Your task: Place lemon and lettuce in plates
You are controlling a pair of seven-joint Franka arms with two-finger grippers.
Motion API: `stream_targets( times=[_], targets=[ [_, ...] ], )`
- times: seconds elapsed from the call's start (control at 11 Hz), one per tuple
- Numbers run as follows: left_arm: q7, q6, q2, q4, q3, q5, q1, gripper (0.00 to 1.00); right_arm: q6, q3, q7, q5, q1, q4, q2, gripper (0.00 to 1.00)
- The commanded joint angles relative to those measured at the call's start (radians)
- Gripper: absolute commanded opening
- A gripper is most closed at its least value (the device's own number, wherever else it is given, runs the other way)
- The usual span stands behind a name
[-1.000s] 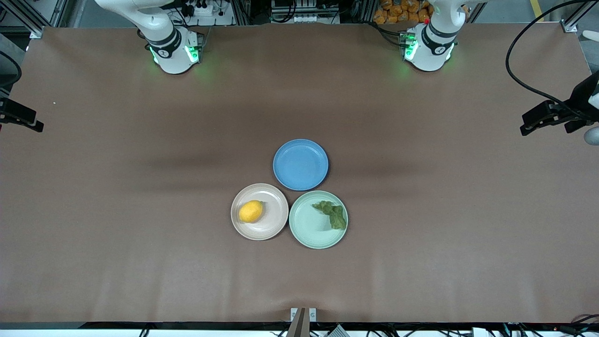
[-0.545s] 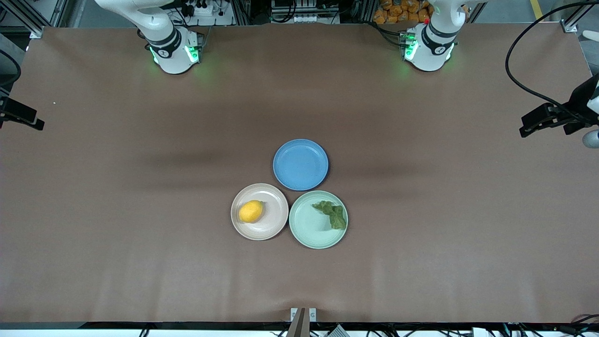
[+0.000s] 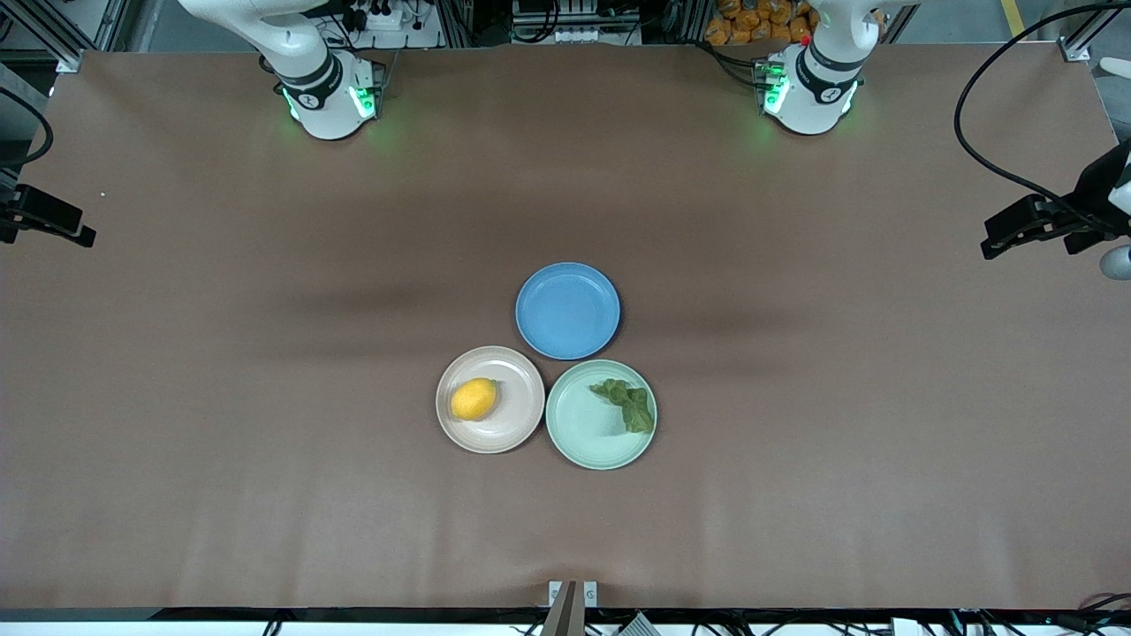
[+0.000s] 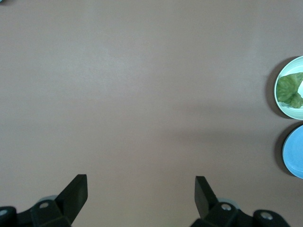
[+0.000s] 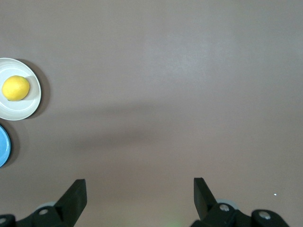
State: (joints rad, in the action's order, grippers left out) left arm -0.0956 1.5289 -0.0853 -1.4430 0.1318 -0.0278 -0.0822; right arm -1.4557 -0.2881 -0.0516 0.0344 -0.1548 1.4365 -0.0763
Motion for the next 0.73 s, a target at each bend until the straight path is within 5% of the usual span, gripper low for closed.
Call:
stream_targets(
  times=[0.0,0.64],
  targets=[
    [-0.006,0.002,-0.001,0.004,0.008,-0.023,-0.005,1.0,-0.011,0.004,-0.025,-0.028,-0.005,0.027,0.027,1.0],
    [-0.001,0.001,0.005,0.016,0.009,-0.017,-0.002,1.0,-0.009,0.004,-0.068,-0.028,-0.005,0.027,0.027,1.0]
  ],
)
